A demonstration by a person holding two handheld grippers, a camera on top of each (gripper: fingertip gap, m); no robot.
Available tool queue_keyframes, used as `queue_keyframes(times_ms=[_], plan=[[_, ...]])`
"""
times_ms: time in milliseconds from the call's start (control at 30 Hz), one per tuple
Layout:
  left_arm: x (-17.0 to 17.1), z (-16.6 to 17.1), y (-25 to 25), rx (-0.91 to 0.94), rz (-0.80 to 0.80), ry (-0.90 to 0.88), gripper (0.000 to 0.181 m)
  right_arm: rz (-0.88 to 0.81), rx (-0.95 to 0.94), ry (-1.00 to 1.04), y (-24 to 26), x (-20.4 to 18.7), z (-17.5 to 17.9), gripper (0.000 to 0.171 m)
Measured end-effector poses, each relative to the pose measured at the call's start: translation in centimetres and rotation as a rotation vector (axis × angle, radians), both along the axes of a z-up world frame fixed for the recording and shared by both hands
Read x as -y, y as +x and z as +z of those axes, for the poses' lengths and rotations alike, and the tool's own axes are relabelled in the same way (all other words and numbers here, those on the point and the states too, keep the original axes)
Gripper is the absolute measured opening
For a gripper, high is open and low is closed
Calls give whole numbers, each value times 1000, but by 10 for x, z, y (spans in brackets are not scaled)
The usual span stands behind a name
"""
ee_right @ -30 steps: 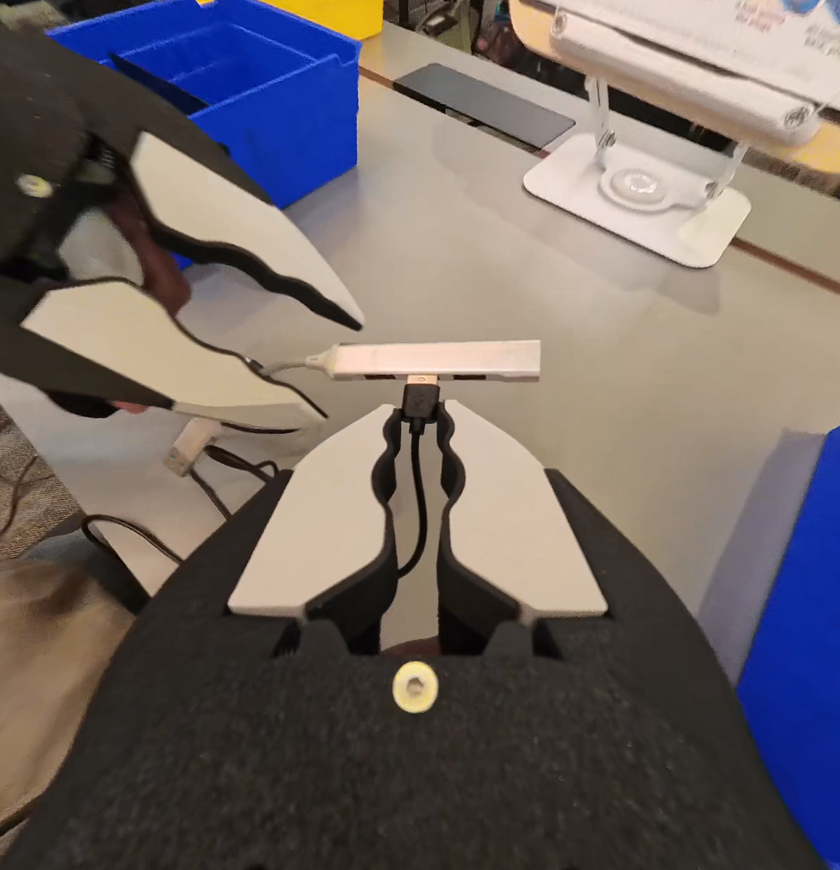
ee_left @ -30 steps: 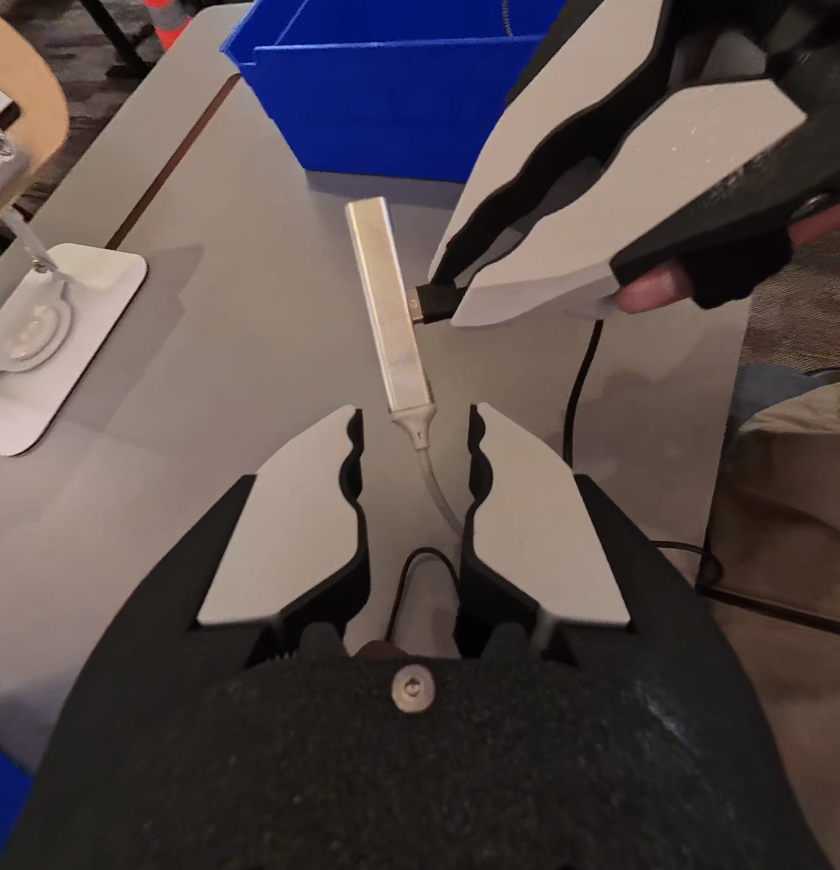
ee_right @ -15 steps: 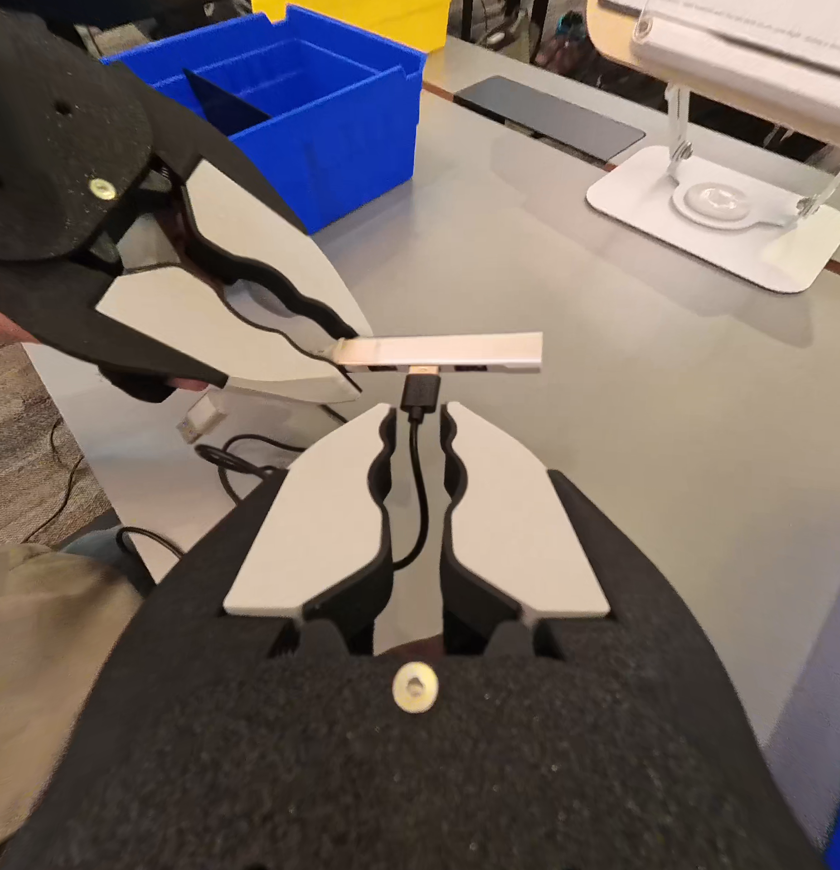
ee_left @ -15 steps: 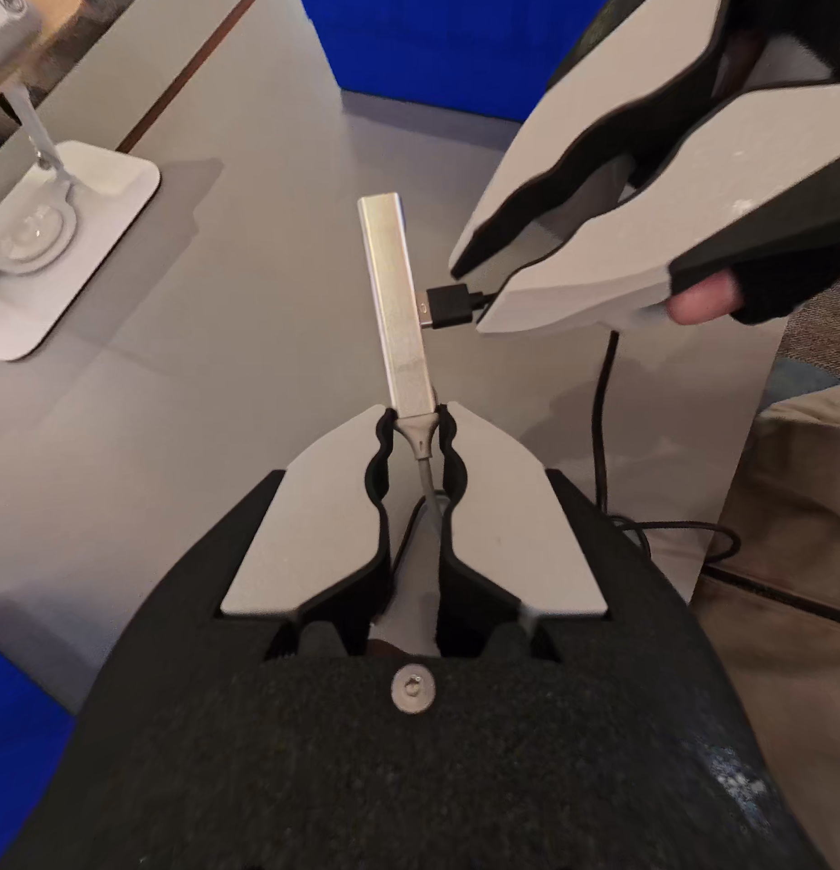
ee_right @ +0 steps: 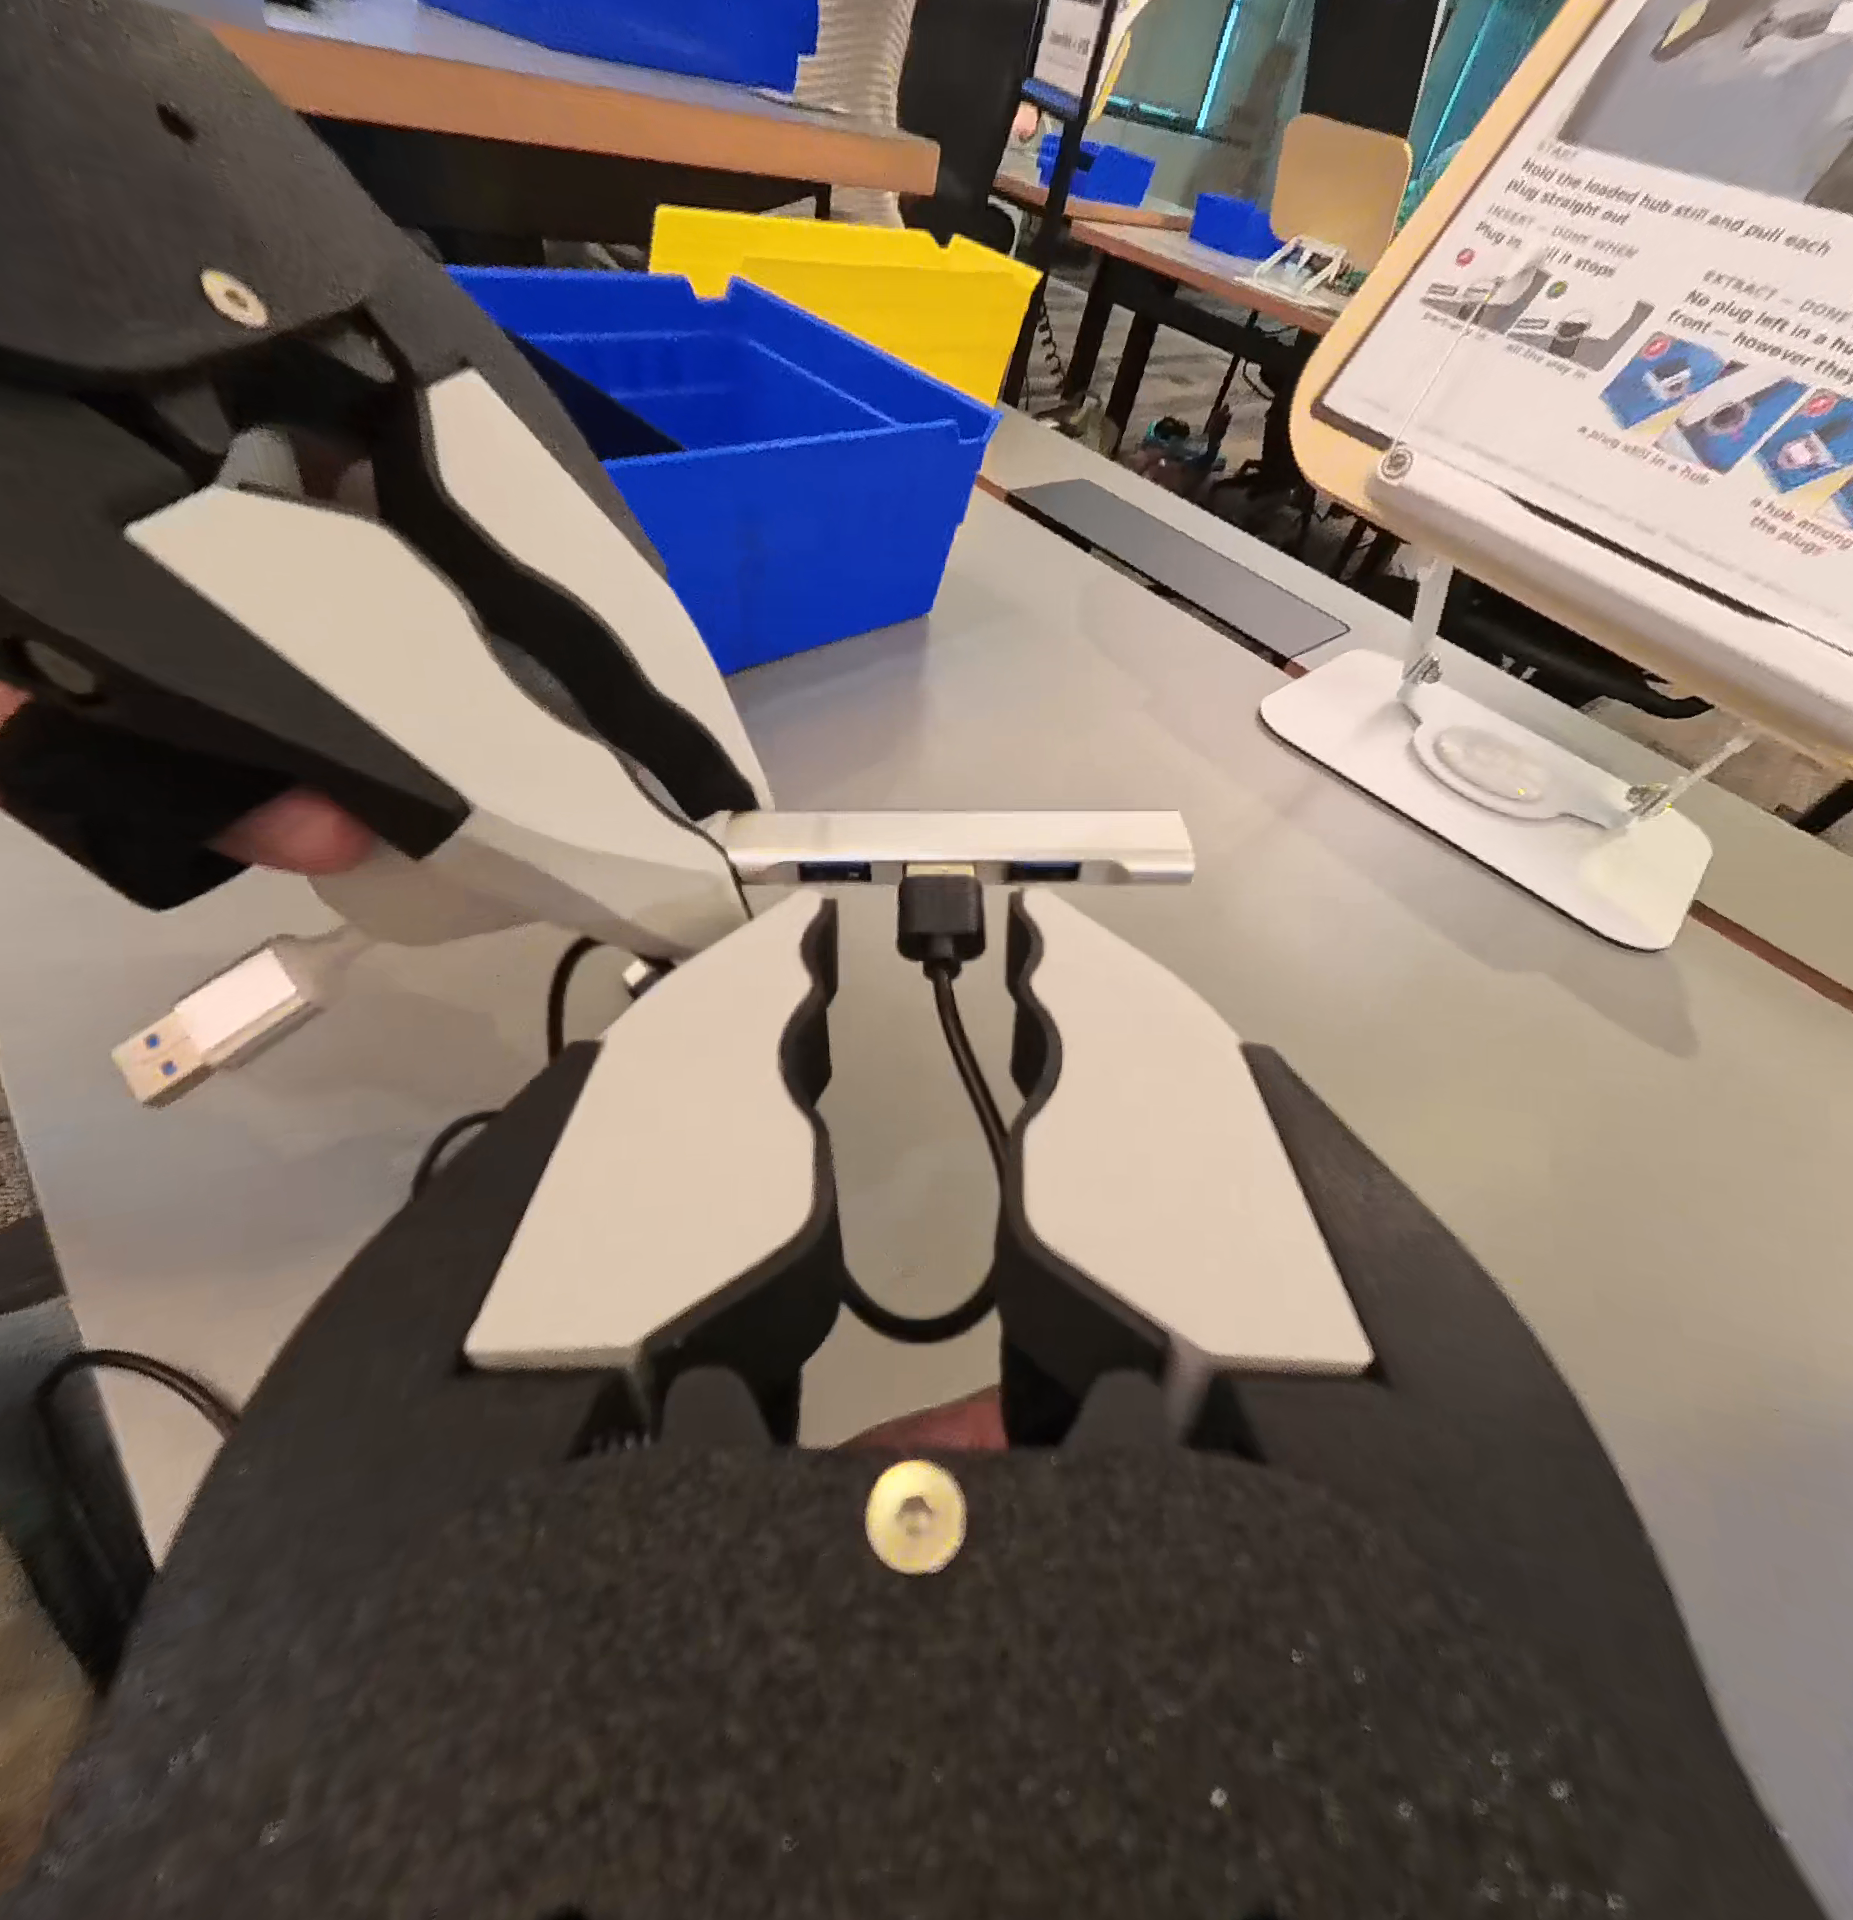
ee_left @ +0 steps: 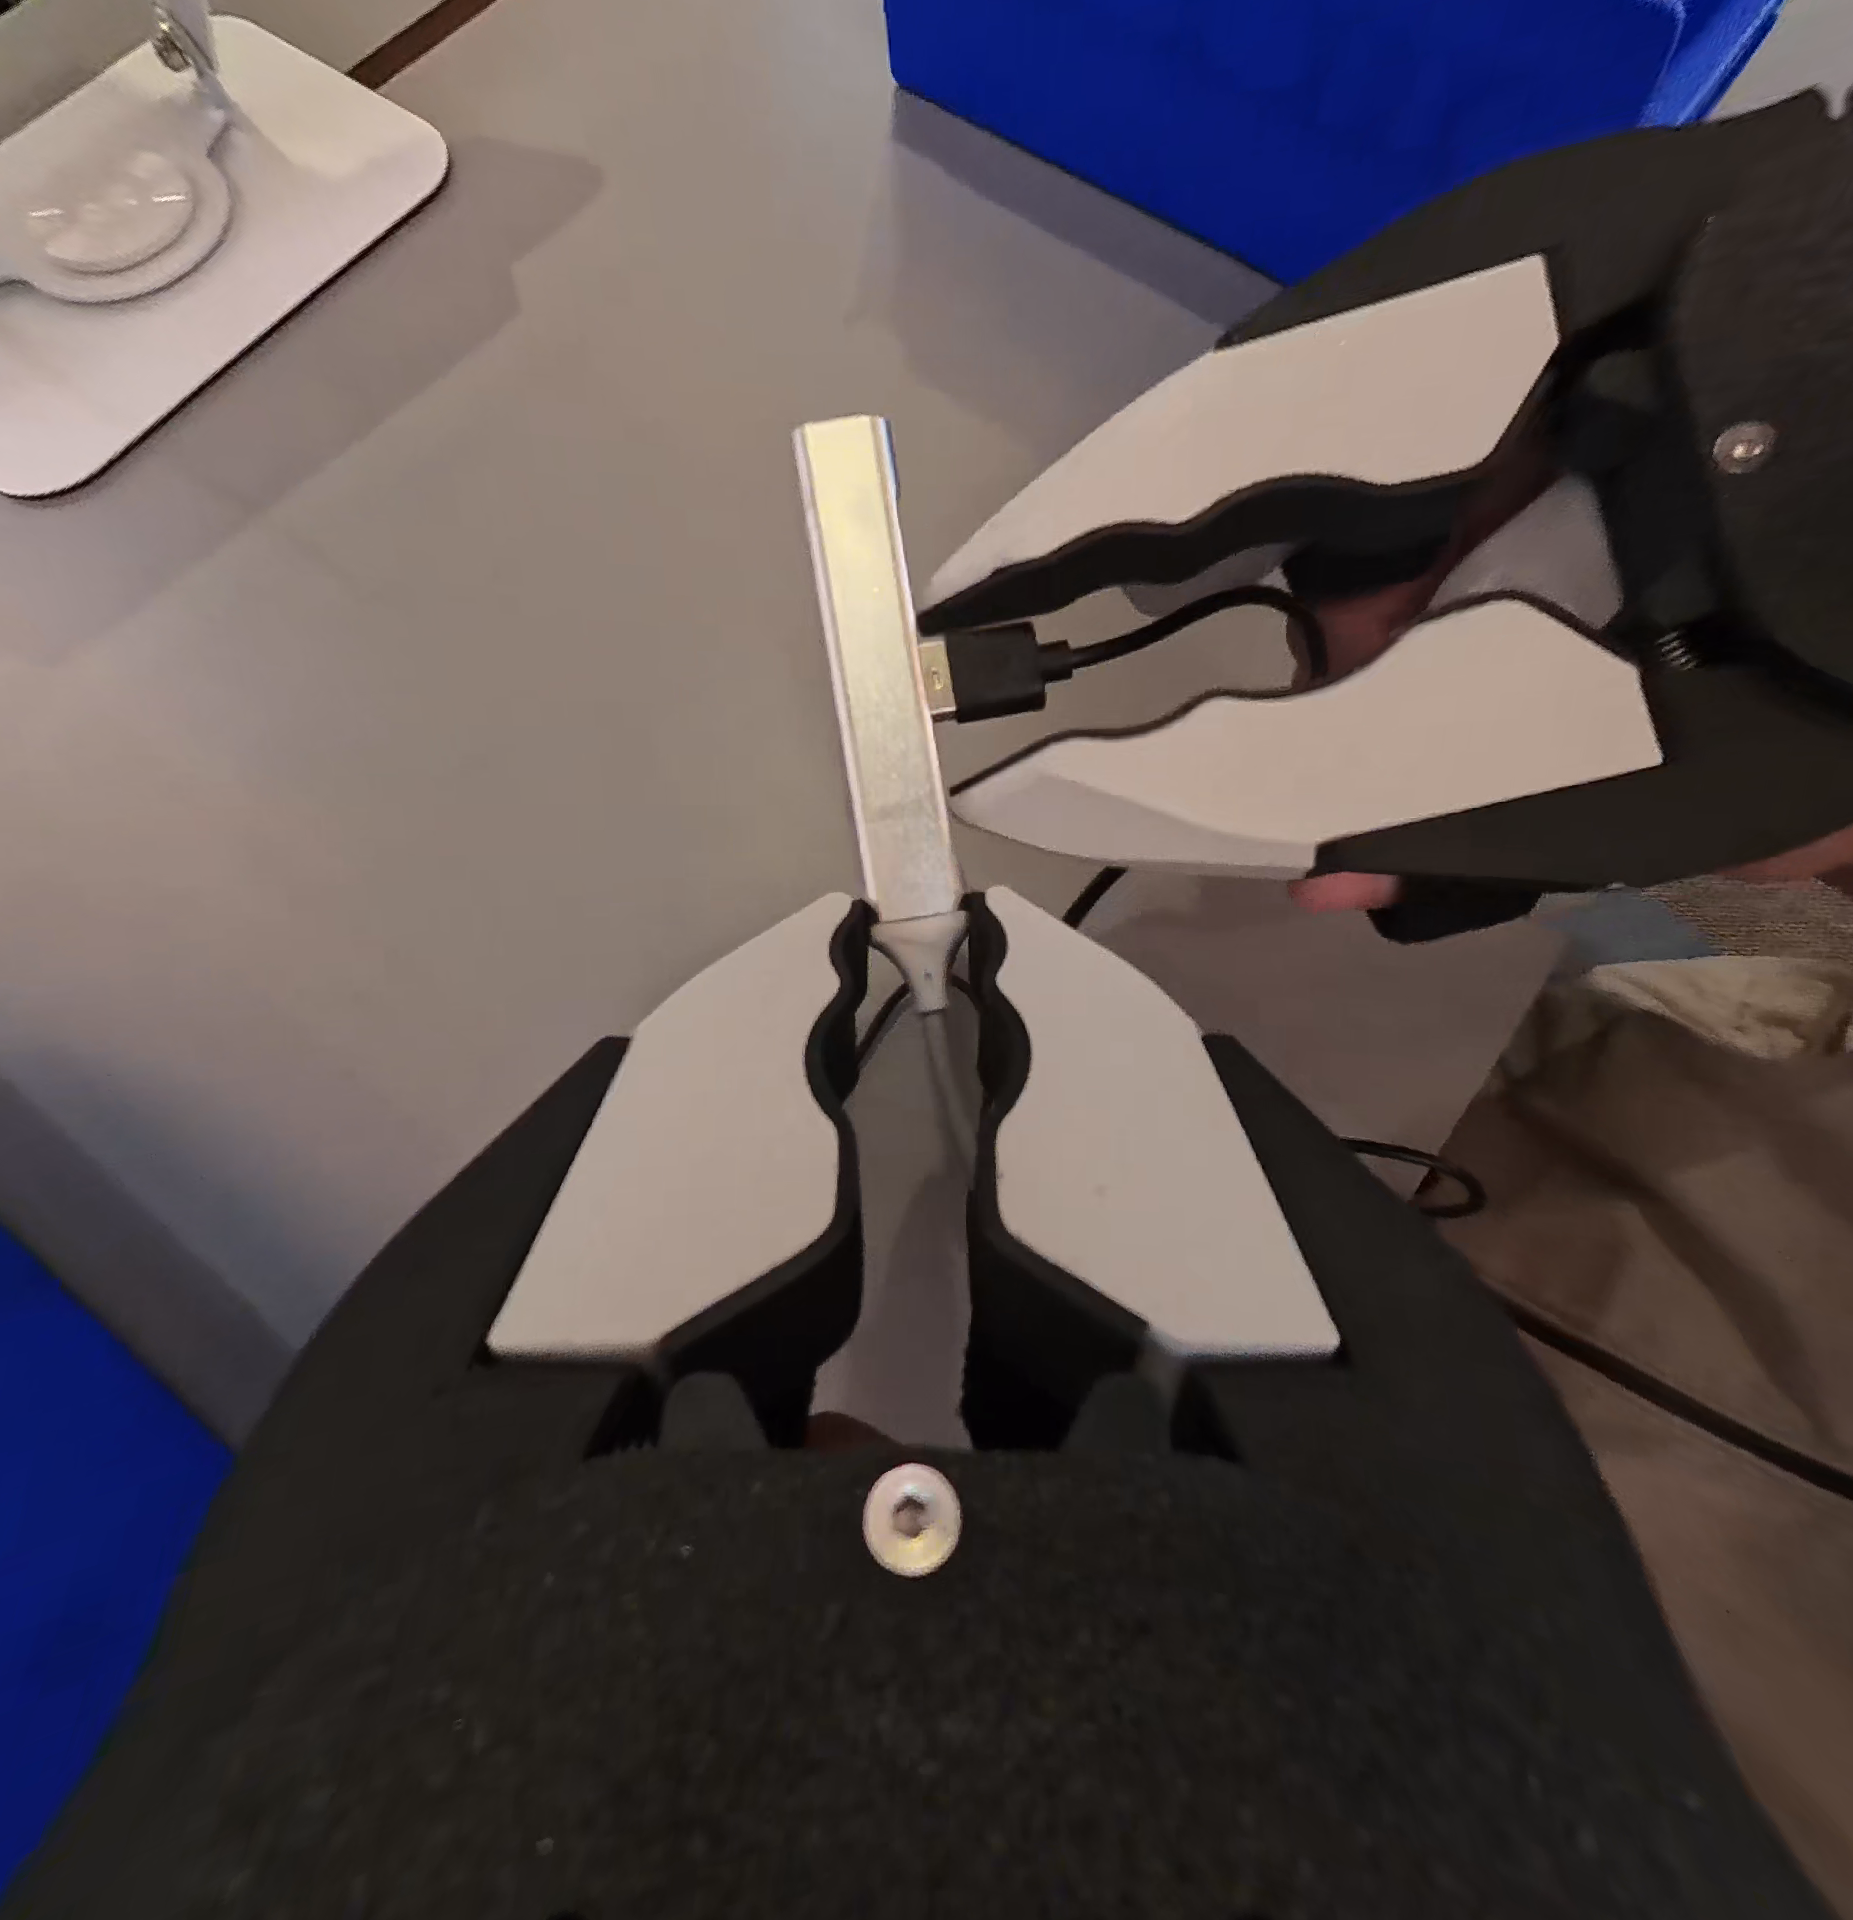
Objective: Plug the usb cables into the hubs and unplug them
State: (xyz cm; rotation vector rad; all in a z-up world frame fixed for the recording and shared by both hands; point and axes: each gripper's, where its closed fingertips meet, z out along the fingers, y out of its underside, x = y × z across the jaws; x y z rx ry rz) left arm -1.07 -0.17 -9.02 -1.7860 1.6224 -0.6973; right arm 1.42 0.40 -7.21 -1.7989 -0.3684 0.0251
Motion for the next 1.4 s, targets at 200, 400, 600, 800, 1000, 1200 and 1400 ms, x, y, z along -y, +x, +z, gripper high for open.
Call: queue_keyframes(times_ms=[200,400,600,800,1000,1200,1400], plan=[[1,4,-1,13,10,-12,18,-20,-1,44,1,1,10,15],[-3,1,1,27,46,-21,17,-54,-7,28,3,-1,5,15],[-6,-3,4,41,79,-28,17,-87,18,40,6,-2,1,15],[-10,-2,9,82,126,-38,17,-121,16,70,11,-3,2,15],[-16,-4,20,129,217,-6,17,-250,22,112,21,-3,2,15],[-13,-12,28,142,259,-27,17,-355,53,100,30,-2,-5,15],[-14,-10,26,153,272,-6,17,-308,8,101,29,-1,-6,15]])
